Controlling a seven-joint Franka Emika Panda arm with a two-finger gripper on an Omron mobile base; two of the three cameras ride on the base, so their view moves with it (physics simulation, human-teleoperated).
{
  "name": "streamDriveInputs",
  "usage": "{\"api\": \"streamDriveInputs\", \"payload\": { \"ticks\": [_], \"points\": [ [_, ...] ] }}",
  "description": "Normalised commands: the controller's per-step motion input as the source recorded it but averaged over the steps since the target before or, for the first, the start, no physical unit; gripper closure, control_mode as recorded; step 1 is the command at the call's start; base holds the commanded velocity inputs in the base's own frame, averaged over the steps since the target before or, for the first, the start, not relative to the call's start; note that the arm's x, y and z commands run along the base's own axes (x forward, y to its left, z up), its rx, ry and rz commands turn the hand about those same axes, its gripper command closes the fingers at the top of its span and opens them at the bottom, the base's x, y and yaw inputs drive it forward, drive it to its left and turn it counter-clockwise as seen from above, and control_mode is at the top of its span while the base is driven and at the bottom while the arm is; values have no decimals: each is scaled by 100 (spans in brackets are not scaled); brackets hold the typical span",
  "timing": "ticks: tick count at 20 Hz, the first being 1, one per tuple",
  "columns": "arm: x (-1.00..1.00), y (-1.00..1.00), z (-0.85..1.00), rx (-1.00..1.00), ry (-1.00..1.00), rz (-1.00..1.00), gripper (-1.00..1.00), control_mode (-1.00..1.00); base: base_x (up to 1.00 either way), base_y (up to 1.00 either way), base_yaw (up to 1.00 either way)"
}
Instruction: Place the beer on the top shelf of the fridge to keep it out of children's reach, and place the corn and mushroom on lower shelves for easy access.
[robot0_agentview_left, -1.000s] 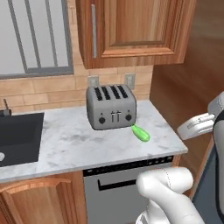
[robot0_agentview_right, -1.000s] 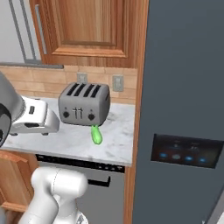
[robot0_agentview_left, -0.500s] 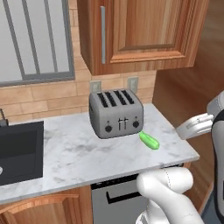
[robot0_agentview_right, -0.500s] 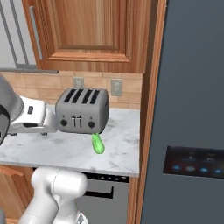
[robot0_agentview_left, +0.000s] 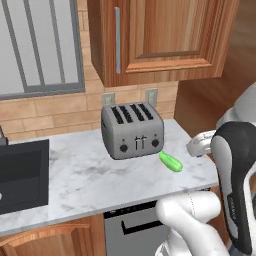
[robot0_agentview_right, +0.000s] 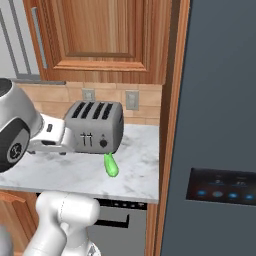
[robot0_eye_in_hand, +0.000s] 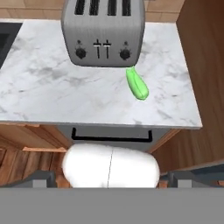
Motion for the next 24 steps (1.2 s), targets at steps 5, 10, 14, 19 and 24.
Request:
{"api": "streamDriveInputs", "payload": {
  "ticks": [5,10,14,19,24],
  "points": [
    [50,-4,-59,0,2,-3,-100,-100,0,0,0],
    [47,-16,-58,0,6,0,-100,-100,0,0,0],
    [50,-14,-52,0,5,0,-100,-100,0,0,0],
    [52,-5,-32,0,6,0,-100,-100,0,0,0],
    [50,-19,-24,0,9,0,-100,-100,0,0,0]
  ]
}}
